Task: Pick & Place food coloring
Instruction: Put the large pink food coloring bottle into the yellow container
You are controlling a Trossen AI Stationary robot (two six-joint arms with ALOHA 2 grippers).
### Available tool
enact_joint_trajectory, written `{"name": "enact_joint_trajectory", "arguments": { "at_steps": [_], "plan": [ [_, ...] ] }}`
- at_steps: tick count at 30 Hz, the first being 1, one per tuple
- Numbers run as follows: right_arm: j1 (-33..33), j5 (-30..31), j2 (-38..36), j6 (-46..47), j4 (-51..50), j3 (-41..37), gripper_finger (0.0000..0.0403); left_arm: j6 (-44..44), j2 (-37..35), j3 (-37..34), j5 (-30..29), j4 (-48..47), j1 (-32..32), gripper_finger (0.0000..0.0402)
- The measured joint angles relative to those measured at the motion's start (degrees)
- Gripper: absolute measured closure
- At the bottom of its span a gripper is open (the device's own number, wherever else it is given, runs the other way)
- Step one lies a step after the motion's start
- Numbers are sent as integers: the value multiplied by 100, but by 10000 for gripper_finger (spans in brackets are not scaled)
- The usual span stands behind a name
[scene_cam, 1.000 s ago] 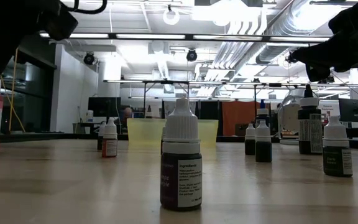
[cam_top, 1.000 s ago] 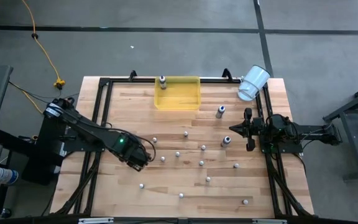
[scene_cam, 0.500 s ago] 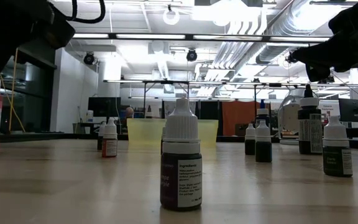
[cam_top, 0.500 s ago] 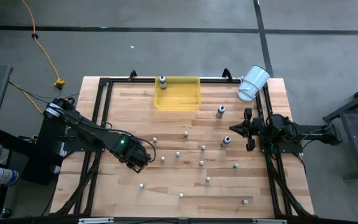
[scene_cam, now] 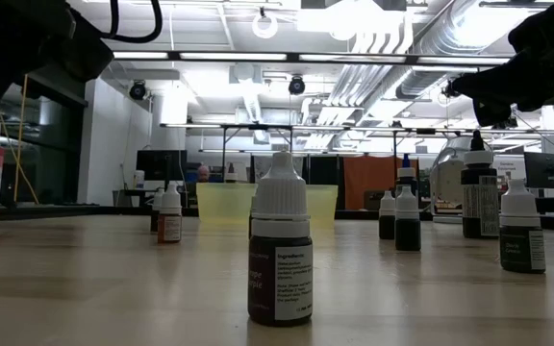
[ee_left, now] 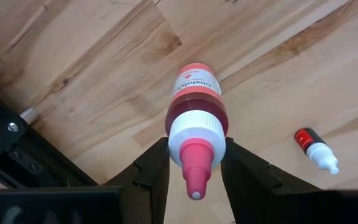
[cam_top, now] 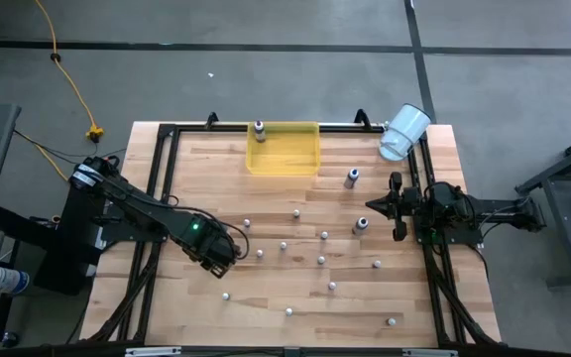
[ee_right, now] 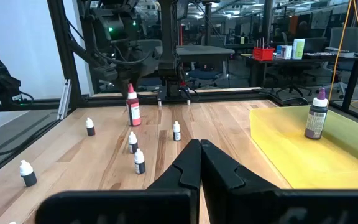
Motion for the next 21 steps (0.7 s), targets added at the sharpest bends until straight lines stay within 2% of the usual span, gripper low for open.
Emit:
{"name": "enact_joint_trajectory", "arguments": {
  "at_steps": [5, 21],
  "plan": [
    [-1, -2, 0, 0, 1, 1, 402, 0, -6, 0, -33, 18, 0, 307],
    [0, -2, 0, 0, 2, 1, 402, 109, -114, 297, -339, 39, 9, 308]
  ]
}}
